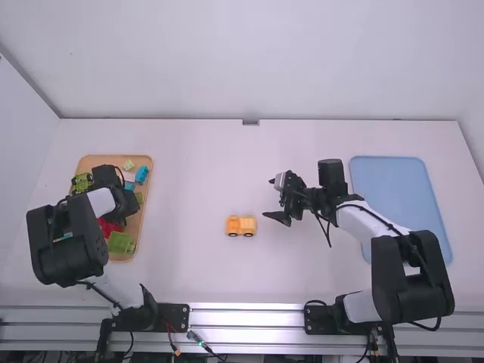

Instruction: Assemble lego blocks to make yellow taxi

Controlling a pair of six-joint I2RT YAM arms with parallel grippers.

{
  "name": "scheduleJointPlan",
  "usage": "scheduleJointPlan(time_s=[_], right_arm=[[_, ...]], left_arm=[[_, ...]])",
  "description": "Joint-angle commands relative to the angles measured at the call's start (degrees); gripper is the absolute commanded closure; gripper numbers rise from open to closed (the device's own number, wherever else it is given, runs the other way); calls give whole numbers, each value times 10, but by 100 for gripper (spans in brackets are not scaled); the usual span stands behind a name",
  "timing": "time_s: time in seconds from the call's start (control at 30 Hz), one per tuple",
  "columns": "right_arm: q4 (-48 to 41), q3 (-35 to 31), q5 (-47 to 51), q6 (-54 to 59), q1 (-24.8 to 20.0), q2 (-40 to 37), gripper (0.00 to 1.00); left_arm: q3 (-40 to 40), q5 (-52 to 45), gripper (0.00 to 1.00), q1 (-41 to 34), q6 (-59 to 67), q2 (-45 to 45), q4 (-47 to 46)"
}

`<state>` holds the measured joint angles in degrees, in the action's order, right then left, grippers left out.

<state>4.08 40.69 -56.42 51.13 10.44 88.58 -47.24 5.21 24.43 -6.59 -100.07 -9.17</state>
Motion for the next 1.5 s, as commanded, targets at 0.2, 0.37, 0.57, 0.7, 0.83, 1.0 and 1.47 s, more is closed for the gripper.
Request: scheduleJointPlan(time_s=[0.2,0.37,0.57,0.7,0.83,1.0,1.47], right_arm=[[0,-2,-8,-3,1,-15,1],[0,-2,-8,-3,1,-15,1],[0,-2,-8,-3,1,-15,1],[-1,-2,-21,-3,1,-15,1],[-1,-2,-60,-3,-7,-15,1],[-18,-2,-95,-3,-31,-15,1],[-88,-2,-142,60,-74,-16,1]], left_arm=[[12,47,82,3,-42,37,-16],[12,39,89,1,-45,95,-45],[12,-132,90,-31,115,175,-95],[12,-229,92,-70,261,187,-130],[12,-308,91,-134,405,186,-169],[12,-303,83,-257,545,186,-202],[16,-195,79,-405,709,96,-196]])
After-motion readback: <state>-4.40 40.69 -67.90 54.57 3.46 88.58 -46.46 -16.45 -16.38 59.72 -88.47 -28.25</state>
